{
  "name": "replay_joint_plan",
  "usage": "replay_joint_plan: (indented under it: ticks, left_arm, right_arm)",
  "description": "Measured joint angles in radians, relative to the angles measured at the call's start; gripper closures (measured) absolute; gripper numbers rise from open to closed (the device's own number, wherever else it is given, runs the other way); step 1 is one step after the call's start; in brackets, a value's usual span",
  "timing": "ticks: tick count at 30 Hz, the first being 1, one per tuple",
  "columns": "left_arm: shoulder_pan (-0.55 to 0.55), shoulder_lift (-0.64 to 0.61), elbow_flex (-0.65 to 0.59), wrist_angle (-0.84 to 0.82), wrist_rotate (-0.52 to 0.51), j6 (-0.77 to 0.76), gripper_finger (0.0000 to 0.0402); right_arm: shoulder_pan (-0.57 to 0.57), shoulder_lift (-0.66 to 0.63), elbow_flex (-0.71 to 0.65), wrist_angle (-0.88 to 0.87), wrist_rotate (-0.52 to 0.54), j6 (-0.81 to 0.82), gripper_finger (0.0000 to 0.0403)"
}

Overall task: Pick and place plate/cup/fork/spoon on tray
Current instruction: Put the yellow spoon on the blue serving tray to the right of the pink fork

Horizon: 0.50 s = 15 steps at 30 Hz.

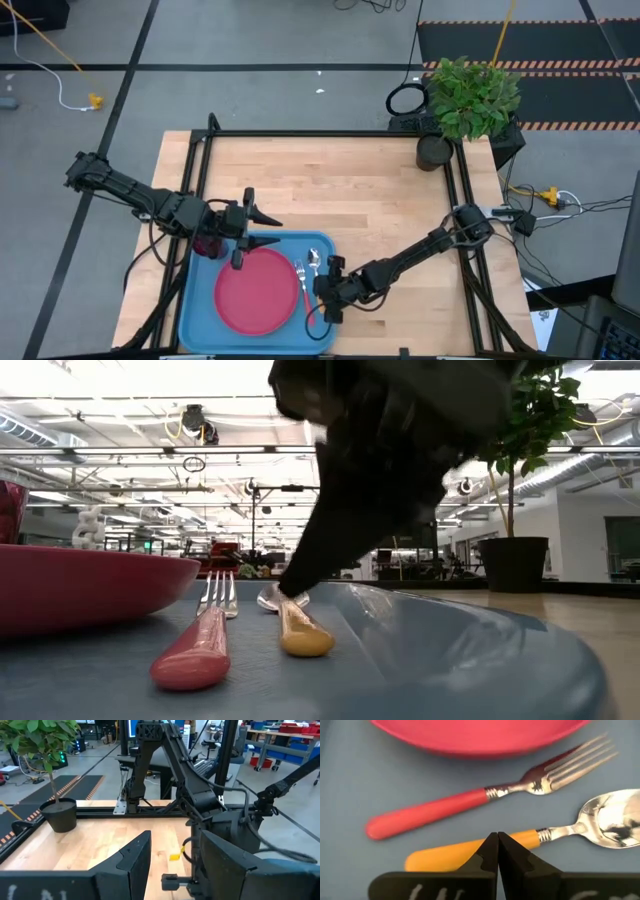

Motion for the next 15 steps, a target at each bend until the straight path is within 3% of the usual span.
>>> replay_joint_plan:
  ticks: [15]
  left_arm:
    - [0.000,0.000,0.000,0.002,0.000,-0.003,0.0229]
  right_arm:
    - [0.005,0.042,0.002,0.019,0.006,0.074,0.0403]
